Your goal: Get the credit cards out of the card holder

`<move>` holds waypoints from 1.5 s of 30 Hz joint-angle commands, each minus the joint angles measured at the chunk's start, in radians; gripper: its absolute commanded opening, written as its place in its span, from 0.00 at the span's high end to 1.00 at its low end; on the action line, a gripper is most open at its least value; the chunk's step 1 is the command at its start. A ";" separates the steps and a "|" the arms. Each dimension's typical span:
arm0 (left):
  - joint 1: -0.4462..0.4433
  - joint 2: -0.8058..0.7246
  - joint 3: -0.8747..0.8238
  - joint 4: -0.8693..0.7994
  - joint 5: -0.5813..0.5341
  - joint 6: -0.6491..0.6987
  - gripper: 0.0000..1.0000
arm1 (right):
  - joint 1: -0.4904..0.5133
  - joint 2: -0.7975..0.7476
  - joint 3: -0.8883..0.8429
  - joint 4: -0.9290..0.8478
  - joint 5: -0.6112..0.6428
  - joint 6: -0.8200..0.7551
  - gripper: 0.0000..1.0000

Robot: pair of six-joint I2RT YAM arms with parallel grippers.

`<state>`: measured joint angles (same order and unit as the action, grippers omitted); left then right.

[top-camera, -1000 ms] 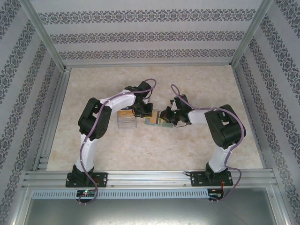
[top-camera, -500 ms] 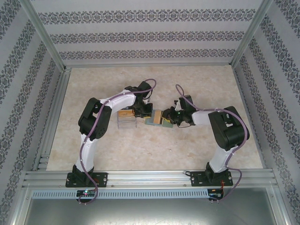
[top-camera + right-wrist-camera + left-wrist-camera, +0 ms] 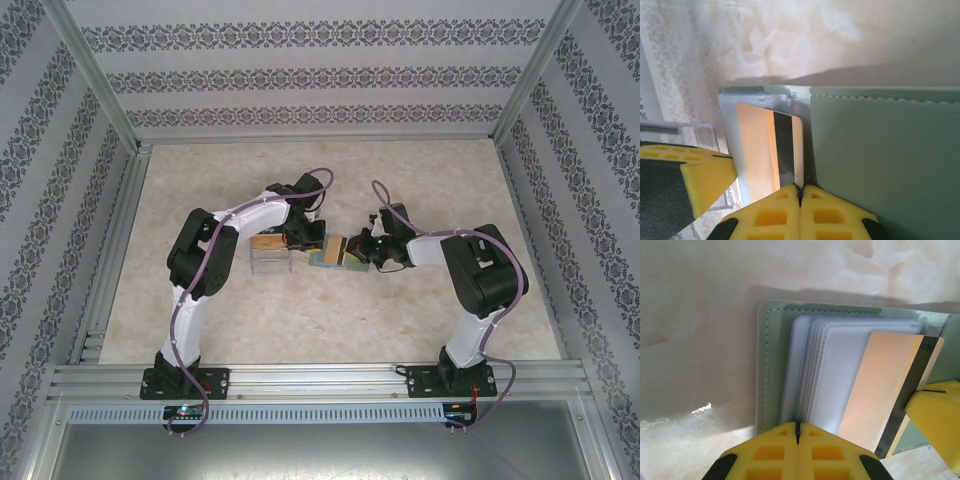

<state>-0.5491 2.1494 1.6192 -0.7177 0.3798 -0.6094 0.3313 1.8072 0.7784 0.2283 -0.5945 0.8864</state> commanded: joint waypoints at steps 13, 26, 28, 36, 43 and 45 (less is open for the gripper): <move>-0.012 0.033 0.022 -0.088 -0.038 0.024 0.99 | -0.113 -0.219 -0.107 -0.128 0.014 -0.104 1.00; -0.011 -0.055 0.153 -0.095 0.006 -0.011 0.86 | -0.133 -0.509 -0.008 -0.408 0.039 -0.244 1.00; -0.008 -0.094 0.178 -0.090 -0.007 -0.023 0.71 | -0.121 -0.528 0.032 -0.455 0.053 -0.276 1.00; 0.057 -0.321 0.133 -0.093 -0.161 -0.069 0.21 | 0.028 -0.494 0.293 -0.690 0.194 -0.502 1.00; 0.197 -0.593 -0.108 -0.079 -0.300 -0.108 0.00 | 0.176 -0.384 0.459 -0.725 0.282 -0.655 1.00; 0.240 -0.664 -0.172 -0.083 -0.323 -0.115 0.00 | 0.223 -0.348 0.505 -0.729 0.312 -0.724 1.00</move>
<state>-0.3508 1.5375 1.5181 -0.7712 0.1387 -0.6975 0.5079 1.4254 1.2224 -0.4580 -0.3534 0.2893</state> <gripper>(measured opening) 0.996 0.058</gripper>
